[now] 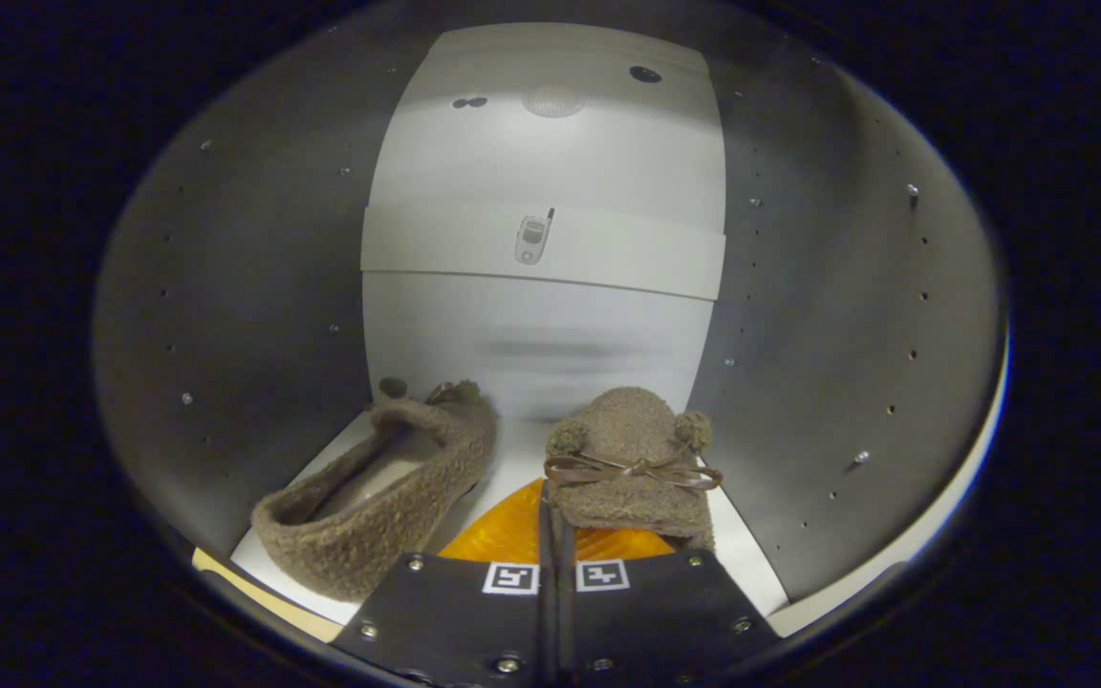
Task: Open the shoe cabinet door, grab the shoes and put them into the shoe cabinet, then close the shoe cabinet door.
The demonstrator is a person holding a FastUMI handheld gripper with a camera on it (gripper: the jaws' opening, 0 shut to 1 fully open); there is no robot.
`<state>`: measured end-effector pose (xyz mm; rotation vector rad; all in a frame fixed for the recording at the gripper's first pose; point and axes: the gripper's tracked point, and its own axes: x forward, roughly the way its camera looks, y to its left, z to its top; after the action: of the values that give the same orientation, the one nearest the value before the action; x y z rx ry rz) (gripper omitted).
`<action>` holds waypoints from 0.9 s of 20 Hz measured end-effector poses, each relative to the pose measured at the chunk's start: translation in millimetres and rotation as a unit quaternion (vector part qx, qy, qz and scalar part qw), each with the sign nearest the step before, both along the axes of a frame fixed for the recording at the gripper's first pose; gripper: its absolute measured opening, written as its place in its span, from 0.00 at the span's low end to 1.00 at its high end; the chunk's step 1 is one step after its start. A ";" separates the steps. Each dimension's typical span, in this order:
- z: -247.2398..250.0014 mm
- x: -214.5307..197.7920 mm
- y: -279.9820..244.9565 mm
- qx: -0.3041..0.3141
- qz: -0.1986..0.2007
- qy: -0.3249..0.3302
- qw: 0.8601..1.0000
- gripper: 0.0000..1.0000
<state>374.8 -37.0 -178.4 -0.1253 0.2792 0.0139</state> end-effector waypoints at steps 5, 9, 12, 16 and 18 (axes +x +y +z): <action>-11.3 21.1 -7.2 -0.007 -0.014 0.040 0.999 0.01; -8.3 20.5 -10.9 -0.009 -0.017 0.059 0.998 0.17; -5.0 16.2 -6.0 -0.001 -0.017 0.055 0.998 0.42; -2.8 2.5 -8.0 -0.009 -0.020 0.065 0.998 0.67; 0.7 -5.3 -6.1 -0.015 -0.018 0.065 0.998 0.68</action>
<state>369.5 -43.1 -177.6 -0.1503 0.4117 -0.0181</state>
